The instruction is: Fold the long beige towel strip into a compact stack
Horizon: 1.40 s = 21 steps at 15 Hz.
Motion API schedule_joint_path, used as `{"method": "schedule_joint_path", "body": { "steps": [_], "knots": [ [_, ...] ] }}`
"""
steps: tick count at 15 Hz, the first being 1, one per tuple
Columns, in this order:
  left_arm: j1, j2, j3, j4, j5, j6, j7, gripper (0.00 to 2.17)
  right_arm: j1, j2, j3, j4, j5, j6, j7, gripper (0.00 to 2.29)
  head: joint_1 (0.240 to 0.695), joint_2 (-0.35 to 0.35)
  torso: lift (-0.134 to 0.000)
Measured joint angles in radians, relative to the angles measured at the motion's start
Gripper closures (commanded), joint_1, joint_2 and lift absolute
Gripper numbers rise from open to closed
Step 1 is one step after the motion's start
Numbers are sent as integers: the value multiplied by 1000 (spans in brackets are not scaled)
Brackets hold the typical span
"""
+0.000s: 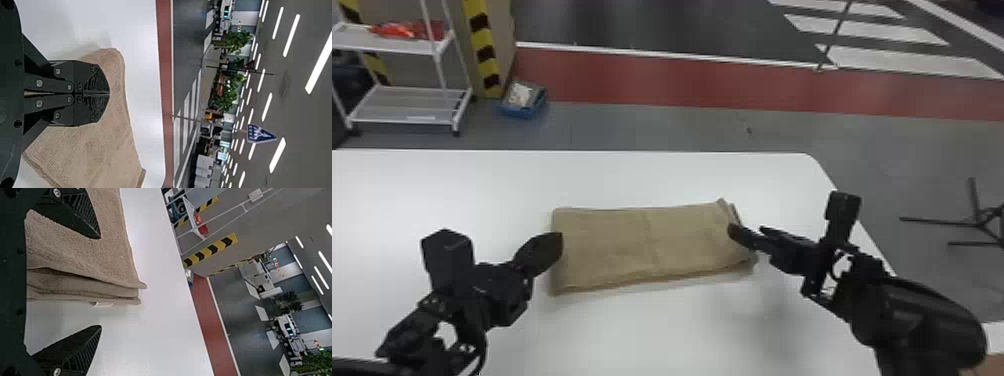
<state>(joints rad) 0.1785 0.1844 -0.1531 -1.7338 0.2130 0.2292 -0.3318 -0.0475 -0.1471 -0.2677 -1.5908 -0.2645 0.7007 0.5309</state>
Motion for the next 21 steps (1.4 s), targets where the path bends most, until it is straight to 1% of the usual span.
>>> {"method": "schedule_joint_path", "body": {
  "steps": [4,6,8,9,12,13,14,15,16,18,21],
  "knots": [
    [-19,0,-2,30,6,22,-24,1808,0,6,20,13,13,7,0,80,695,-169,-116],
    [-21,0,-11,32,-7,47,-23,1804,0,6,25,20,17,7,0,80,695,-171,-116],
    [-22,-2,-18,36,-34,55,-19,1808,-2,6,27,24,17,8,0,97,695,-173,-116],
    [-22,-2,-18,38,-42,55,-18,1808,-6,6,27,26,17,11,0,157,695,-172,-116],
    [-23,-1,-19,43,-55,56,-17,1808,-21,6,27,31,17,49,3,596,695,-168,-116],
    [-23,-1,-19,43,-61,58,-16,1808,-26,6,29,31,15,69,9,691,695,-166,-116],
    [-23,-1,-21,43,-70,62,-12,1808,-30,6,30,31,14,87,14,849,695,-160,-116],
    [-23,-1,-26,43,-83,67,-5,1808,-34,6,31,30,13,108,19,1075,695,-157,-116],
    [-23,-2,-29,44,-93,69,-2,1808,-37,6,31,28,11,129,27,1214,695,-155,-116],
    [-25,-1,-31,50,-104,70,0,1808,-35,6,29,-5,-8,159,36,1237,695,-145,-116],
    [-47,-4,-32,83,-104,70,0,1808,-8,6,41,-116,-60,167,35,1237,695,-128,-116]
  ]
}}
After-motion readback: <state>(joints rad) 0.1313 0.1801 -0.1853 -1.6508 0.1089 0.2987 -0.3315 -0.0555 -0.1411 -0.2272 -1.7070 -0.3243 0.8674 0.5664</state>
